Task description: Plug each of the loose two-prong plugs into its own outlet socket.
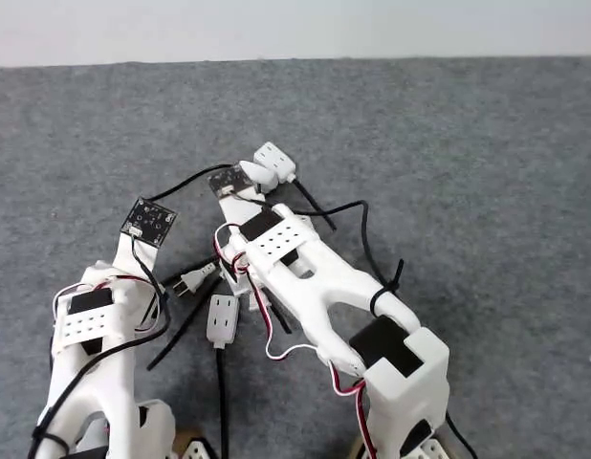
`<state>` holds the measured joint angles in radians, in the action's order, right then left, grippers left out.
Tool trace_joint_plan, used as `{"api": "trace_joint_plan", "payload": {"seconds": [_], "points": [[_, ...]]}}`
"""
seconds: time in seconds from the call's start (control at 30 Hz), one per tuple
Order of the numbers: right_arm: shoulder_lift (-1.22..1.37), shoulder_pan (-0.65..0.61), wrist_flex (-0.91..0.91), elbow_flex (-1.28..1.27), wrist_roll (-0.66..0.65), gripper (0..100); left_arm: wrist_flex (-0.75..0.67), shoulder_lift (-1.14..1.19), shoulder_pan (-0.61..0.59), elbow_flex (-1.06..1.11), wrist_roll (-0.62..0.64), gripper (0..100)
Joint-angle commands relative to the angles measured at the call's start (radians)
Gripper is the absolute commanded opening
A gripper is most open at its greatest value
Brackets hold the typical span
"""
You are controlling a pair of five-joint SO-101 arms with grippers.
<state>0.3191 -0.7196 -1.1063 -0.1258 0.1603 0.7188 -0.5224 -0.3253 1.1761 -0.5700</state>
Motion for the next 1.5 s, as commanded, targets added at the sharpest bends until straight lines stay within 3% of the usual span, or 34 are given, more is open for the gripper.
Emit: {"api": "trace_joint_plan", "payload": {"seconds": [0.0,0.13,0.27,0.47,0.57,0.73,0.87,1.2,1.47], "points": [[-0.033,-0.019,-0.042,0.075,-0.114,1.0,-0.023,-0.02,-0.008,-0.008,0.011,21],[-0.145,-0.035,-0.142,0.095,-0.157,1.0,-0.017,-0.017,-0.008,-0.025,0.017,20],[-0.344,-0.028,-0.163,0.028,-0.183,1.0,0.04,0.115,-0.011,-0.134,0.018,11],[-0.682,0.005,-0.082,-0.17,-0.196,1.0,0.281,0.514,-0.008,-0.498,0.012,4],[-0.829,0.002,-0.007,-0.287,-0.196,1.0,0.359,0.589,0.017,-0.578,-0.04,2],[-1.006,-0.07,0.148,-0.485,-0.196,0.9,0.388,0.591,0.086,-0.544,-0.147,2],[-0.989,-0.12,0.237,-0.56,-0.189,0.9,0.407,0.522,0.084,-0.489,-0.269,2],[-0.78,-0.186,0.357,-0.56,-0.138,0.9,0.235,0.224,0.124,-0.196,-0.279,2],[-0.769,-0.179,0.371,-0.548,-0.138,0.9,0.224,0.044,0.132,-0.05,-0.39,2]]}}
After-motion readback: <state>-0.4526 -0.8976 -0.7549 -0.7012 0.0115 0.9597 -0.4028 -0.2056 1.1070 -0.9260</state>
